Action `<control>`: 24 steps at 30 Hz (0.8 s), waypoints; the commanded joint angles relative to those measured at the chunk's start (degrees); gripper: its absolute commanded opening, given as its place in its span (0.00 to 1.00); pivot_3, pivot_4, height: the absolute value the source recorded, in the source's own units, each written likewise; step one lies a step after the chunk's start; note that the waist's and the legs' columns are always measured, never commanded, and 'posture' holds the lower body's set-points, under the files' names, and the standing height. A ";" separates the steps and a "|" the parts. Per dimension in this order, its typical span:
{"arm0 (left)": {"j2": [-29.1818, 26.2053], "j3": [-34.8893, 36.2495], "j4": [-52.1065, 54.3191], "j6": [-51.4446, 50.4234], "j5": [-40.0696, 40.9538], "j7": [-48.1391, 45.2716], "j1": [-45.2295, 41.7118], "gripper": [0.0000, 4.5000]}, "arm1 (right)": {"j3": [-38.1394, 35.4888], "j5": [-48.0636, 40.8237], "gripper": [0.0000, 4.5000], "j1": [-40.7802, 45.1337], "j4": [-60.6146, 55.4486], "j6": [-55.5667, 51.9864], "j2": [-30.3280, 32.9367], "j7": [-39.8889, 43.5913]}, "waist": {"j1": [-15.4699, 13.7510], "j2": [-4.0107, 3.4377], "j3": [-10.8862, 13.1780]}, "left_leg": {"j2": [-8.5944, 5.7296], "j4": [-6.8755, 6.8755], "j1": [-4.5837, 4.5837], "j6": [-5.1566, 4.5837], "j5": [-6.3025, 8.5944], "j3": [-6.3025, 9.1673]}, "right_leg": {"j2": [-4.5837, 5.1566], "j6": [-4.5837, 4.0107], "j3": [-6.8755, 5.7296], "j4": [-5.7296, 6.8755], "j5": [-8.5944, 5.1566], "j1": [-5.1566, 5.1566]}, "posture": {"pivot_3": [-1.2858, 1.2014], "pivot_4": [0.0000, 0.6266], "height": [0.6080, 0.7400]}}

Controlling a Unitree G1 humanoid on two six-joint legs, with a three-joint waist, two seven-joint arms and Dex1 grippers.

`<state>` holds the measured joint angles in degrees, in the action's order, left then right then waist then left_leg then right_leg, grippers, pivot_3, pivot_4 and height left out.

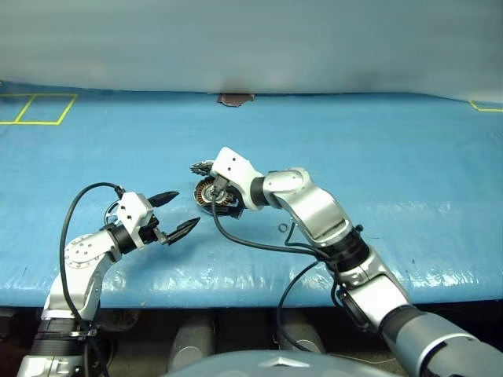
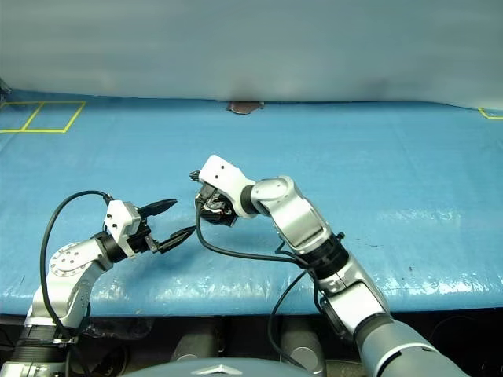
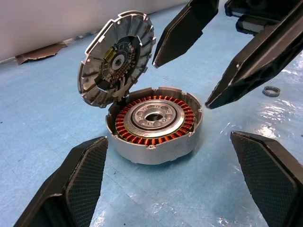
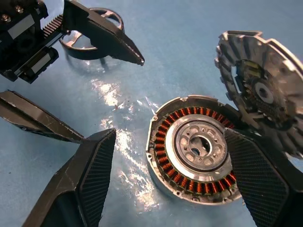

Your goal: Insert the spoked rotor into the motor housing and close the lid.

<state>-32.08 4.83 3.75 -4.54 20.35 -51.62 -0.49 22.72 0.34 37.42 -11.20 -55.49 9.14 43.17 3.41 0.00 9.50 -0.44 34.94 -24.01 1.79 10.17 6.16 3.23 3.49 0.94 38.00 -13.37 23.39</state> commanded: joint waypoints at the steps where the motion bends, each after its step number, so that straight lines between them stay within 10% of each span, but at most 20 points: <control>1: -0.85 0.16 0.23 -0.22 0.96 -1.59 -1.51 1.00 | -5.57 -1.48 0.86 -6.35 -10.65 4.25 2.03 -3.70 | -0.15 0.01 0.00 | 0.00 0.00 -0.02 0.00 0.00 0.01 | 0.00 0.00 -0.01 -0.01 0.00 -0.01 | 0.52 0.24 1.00; 10: -1.14 -1.68 -3.60 -2.07 1.48 -6.06 -6.47 1.00 | -18.20 -7.86 0.86 -24.07 -23.17 10.38 2.80 -10.77 | -0.04 0.05 0.01 | 0.03 0.05 0.02 -0.01 0.00 -0.08 | 0.00 -0.17 0.02 -0.01 -0.11 -0.04 | 0.52 0.24 1.00; 24: -0.71 -4.25 -6.12 -1.32 0.38 -9.48 -10.50 1.00 | -14.81 -1.24 0.86 -39.64 -12.25 30.84 7.91 -17.51 | -0.28 0.11 0.04 | 0.03 0.09 0.04 -0.01 0.00 -0.17 | 0.02 -0.19 0.08 -0.09 -0.13 -0.10 | 0.52 0.24 1.00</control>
<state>-32.59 0.30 -2.49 -6.85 20.58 -60.71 -10.31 7.67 -1.84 -2.11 -22.79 -27.03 16.45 26.26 3.12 0.10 9.55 -0.41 35.03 -23.97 1.77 10.17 5.99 3.26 3.30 1.02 37.91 -13.50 23.28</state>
